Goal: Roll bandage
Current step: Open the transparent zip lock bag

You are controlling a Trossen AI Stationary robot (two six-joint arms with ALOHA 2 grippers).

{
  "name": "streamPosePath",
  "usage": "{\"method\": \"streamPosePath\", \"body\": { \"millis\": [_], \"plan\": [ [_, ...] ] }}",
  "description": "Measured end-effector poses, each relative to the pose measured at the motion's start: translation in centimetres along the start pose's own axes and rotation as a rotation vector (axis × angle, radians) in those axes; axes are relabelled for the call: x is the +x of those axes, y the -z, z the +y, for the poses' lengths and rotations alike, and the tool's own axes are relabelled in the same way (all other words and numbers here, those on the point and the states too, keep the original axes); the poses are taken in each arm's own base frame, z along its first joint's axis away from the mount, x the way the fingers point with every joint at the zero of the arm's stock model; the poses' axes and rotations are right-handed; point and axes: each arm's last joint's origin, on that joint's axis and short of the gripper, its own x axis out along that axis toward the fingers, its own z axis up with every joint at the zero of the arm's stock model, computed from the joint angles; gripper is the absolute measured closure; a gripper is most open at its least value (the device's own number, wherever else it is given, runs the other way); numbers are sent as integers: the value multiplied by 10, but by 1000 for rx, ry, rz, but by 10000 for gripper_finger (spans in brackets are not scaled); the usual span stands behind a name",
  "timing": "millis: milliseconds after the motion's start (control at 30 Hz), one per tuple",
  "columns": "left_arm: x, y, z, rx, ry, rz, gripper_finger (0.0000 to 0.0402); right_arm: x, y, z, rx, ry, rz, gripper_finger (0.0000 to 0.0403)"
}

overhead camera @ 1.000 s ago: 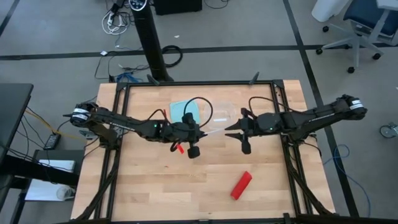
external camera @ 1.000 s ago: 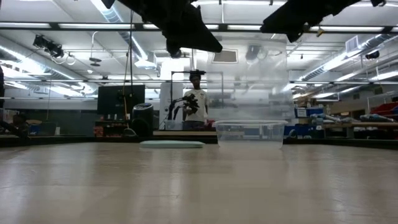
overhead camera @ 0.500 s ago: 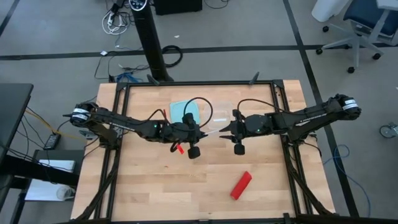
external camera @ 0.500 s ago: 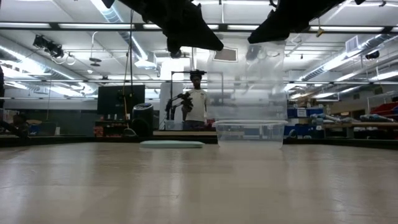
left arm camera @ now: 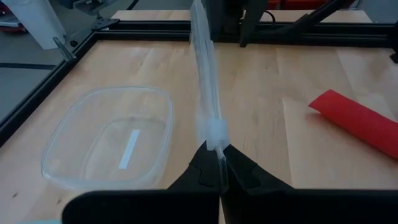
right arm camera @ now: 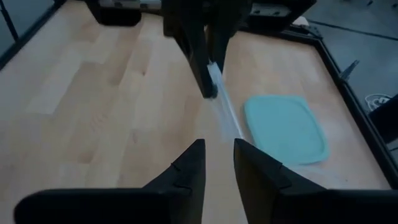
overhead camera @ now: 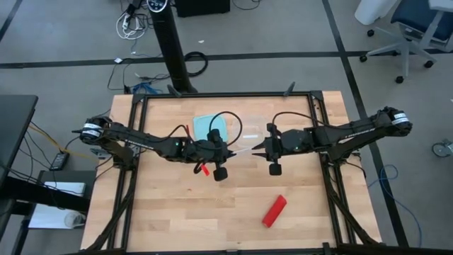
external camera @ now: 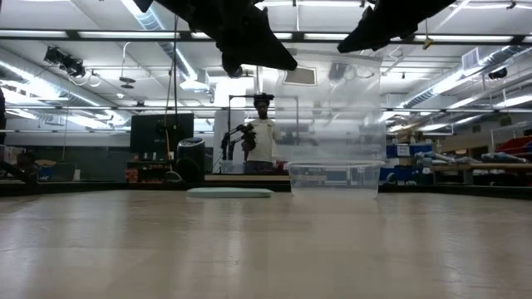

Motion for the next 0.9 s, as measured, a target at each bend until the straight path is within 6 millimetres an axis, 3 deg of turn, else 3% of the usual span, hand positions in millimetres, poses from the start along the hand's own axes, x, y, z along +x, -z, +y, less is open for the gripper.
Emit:
{"method": "streamPosePath", "body": {
  "millis": [900],
  "plan": [
    [0, -5, -1, 11, 15, -46, 401, 5, 3, -7, -50, 44, 33, 327]
  ]
}}
